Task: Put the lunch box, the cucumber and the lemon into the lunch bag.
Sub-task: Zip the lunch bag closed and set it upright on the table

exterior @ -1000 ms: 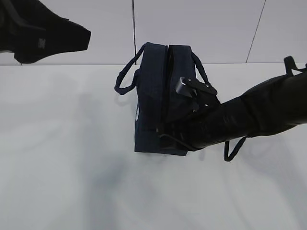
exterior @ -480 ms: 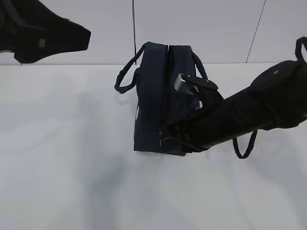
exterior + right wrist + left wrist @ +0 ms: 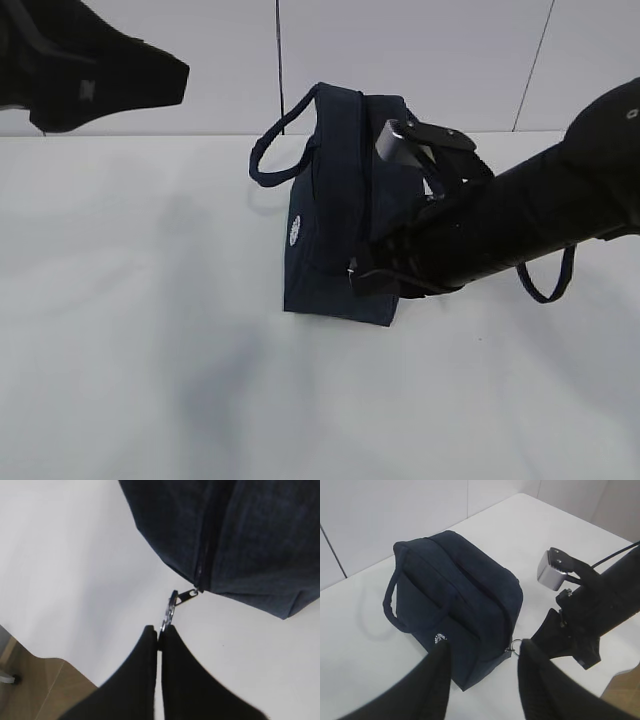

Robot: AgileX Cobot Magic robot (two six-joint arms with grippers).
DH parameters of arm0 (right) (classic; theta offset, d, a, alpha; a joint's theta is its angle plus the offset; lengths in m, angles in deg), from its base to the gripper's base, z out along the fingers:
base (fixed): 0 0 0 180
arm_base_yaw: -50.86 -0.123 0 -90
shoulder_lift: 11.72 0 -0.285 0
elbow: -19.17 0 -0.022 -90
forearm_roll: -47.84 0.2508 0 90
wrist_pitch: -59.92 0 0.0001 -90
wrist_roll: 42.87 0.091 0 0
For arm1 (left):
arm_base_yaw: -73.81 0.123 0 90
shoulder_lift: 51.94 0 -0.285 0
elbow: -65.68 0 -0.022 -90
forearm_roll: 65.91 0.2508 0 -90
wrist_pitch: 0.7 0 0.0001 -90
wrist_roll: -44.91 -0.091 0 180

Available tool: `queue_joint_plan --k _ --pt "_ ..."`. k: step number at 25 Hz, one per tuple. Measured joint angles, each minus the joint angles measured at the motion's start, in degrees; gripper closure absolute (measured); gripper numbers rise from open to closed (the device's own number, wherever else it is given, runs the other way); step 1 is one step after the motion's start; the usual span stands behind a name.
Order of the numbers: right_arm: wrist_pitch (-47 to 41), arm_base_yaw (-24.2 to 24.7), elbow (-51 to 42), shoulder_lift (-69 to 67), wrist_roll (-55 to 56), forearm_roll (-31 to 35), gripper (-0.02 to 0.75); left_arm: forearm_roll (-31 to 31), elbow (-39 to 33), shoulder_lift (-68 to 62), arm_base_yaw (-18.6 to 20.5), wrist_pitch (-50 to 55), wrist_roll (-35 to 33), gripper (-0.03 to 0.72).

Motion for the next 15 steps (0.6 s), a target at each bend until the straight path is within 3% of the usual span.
queue_joint_plan --k 15 --pt "-0.1 0.0 4.0 3.1 2.1 -5.9 0.731 0.0 0.0 0.0 0.0 0.0 0.0 0.370"
